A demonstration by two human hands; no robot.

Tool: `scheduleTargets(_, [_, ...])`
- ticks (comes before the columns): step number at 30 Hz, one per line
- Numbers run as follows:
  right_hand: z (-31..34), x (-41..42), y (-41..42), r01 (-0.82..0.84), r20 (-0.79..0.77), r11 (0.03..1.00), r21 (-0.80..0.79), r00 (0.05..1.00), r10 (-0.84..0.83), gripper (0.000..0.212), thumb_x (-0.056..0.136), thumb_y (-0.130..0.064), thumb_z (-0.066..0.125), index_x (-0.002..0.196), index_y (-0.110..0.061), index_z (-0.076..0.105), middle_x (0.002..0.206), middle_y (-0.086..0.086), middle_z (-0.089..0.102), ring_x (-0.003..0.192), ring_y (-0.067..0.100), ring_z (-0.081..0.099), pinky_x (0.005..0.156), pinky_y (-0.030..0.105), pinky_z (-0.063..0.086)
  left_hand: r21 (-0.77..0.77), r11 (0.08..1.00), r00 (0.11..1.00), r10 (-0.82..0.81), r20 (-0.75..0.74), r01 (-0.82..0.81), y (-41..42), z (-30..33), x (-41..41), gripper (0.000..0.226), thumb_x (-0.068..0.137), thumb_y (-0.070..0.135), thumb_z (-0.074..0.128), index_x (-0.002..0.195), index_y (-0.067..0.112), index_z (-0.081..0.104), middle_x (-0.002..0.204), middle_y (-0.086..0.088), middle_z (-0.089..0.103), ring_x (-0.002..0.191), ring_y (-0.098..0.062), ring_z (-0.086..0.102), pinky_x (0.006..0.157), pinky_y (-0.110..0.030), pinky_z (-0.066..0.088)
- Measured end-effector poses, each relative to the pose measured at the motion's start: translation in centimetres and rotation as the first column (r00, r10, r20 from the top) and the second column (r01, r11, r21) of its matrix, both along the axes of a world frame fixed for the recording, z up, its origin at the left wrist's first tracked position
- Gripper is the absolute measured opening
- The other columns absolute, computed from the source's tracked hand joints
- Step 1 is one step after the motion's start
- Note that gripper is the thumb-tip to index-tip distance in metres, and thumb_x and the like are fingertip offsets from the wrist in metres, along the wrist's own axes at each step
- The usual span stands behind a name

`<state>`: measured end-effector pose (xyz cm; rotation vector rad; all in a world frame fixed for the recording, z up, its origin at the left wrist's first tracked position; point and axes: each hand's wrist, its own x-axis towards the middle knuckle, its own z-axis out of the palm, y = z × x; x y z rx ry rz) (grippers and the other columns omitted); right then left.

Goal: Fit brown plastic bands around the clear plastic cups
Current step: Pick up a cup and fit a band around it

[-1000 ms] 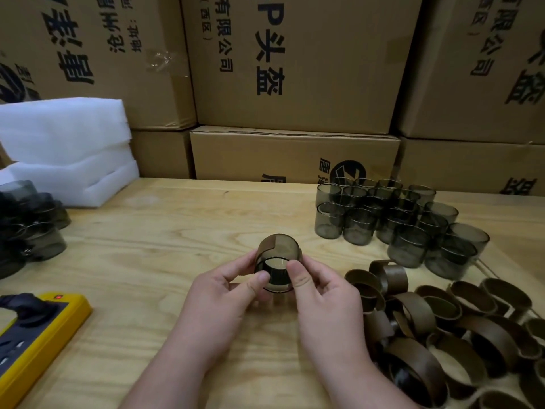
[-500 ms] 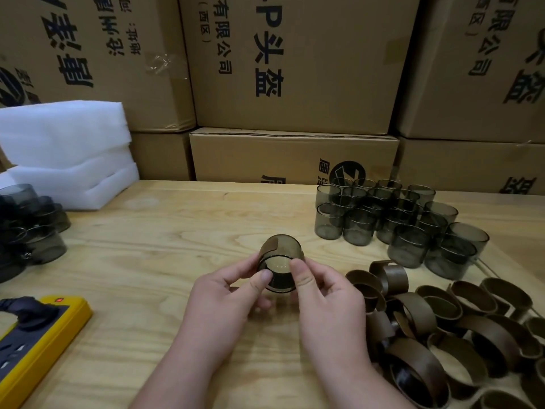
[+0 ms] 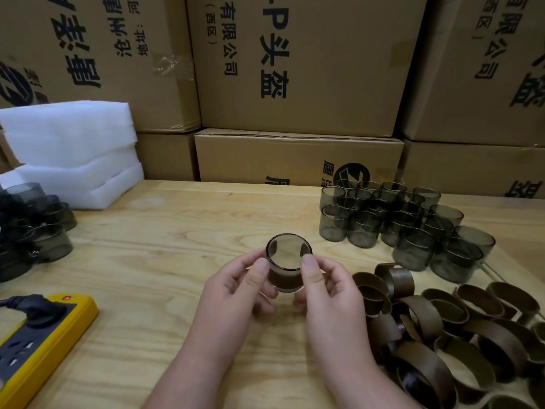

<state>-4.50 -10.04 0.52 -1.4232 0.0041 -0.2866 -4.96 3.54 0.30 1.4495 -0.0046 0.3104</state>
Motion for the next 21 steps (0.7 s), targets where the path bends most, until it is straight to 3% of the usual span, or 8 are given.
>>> scheduleTargets(3, [-0.1, 0.0, -0.1, -0.012, -0.030, 0.999, -0.031, 0.999, 0.011, 0.046, 0.082, -0.063, 0.055, 0.096, -0.023, 0.073, 0.073, -0.010, 0.071, 0.071, 0.002, 0.065, 0.066, 0.016, 0.050, 0.062, 0.998, 1.000, 0.026, -0.017, -0.025, -0.1, -0.2, 0.0, 0.046, 0.075, 0.049, 0.077, 0.112, 0.023, 0.069, 0.063, -0.004, 0.066, 0.058, -0.013, 0.063, 0.060, -0.021, 0.051])
scheduleTargets(6, [-0.3, 0.0, 0.1, -0.068, -0.051, 0.977, -0.203, 0.997, 0.058, 0.026, 0.099, -0.045, 0.056, 0.110, -0.029, 0.074, 0.097, -0.014, 0.073, 0.093, 0.000, 0.065, 0.086, 0.023, 0.052, 0.205, 0.969, 0.989, 0.144, -0.019, -0.137, -0.3, -0.4, 0.2, 0.051, 0.067, 0.062, 0.071, 0.105, 0.028, 0.070, 0.081, 0.006, 0.069, 0.072, -0.011, 0.063, 0.072, -0.025, 0.050])
scheduleTargets(8, [-0.6, -0.1, 0.2, -0.070, -0.058, 0.883, -0.465, 0.997, 0.048, 0.028, 0.099, -0.042, 0.056, 0.125, -0.036, 0.065, 0.114, -0.017, 0.065, 0.111, 0.001, 0.057, 0.101, 0.031, 0.047, 0.339, 0.917, 0.973, 0.231, -0.023, -0.210, -0.2, -0.6, 0.3, 0.042, 0.074, 0.062, 0.072, 0.101, 0.031, 0.072, 0.099, 0.014, 0.070, 0.089, -0.008, 0.068, 0.082, -0.030, 0.053])
scheduleTargets(11, [-0.6, -0.4, 0.6, -0.048, -0.063, 0.686, -0.726, 0.998, 0.003, 0.035, 0.099, -0.046, 0.051, 0.133, -0.037, 0.052, 0.118, -0.015, 0.057, 0.124, 0.012, 0.043, 0.108, 0.032, 0.037, 0.377, 0.909, 0.972, 0.220, -0.076, -0.177, -0.1, -0.8, 0.5, 0.021, 0.084, 0.046, 0.077, 0.098, 0.031, 0.072, 0.095, 0.020, 0.076, 0.092, 0.000, 0.071, 0.088, -0.032, 0.056])
scheduleTargets(15, [-0.7, -0.5, 0.8, -0.032, -0.070, 0.605, -0.796, 0.997, -0.040, 0.041, 0.099, -0.046, 0.051, 0.138, -0.034, 0.048, 0.121, -0.011, 0.054, 0.125, 0.015, 0.040, 0.109, 0.030, 0.035, 0.403, 0.903, 0.977, 0.196, -0.086, -0.146, -0.1, -1.0, 0.6, 0.014, 0.088, 0.035, 0.076, 0.101, 0.033, 0.070, 0.092, 0.034, 0.072, 0.088, 0.012, 0.068, 0.084, -0.022, 0.052])
scheduleTargets(17, [-0.7, -0.6, 1.0, 0.004, -0.048, 0.600, -0.800, 0.996, -0.072, 0.032, 0.097, -0.045, 0.056, 0.127, -0.036, 0.053, 0.117, -0.012, 0.048, 0.122, 0.014, 0.040, 0.108, 0.029, 0.036, 0.452, 0.881, 0.975, 0.203, -0.091, -0.141, -0.2, -0.9, 0.6, 0.016, 0.088, 0.036, 0.075, 0.103, 0.037, 0.069, 0.093, 0.037, 0.070, 0.088, 0.015, 0.065, 0.081, -0.018, 0.050])
scheduleTargets(21, [-0.8, -0.7, 1.4, 0.066, -0.017, 0.601, -0.797, 0.991, -0.131, 0.031, 0.091, -0.048, 0.063, 0.120, -0.040, 0.055, 0.106, -0.014, 0.037, 0.115, 0.013, 0.037, 0.103, 0.030, 0.038, 0.454, 0.876, 0.971, 0.225, -0.082, -0.165, -0.2, -1.0, 0.7, 0.019, 0.088, 0.036, 0.073, 0.106, 0.038, 0.067, 0.099, 0.024, 0.072, 0.097, 0.009, 0.065, 0.089, -0.024, 0.051])
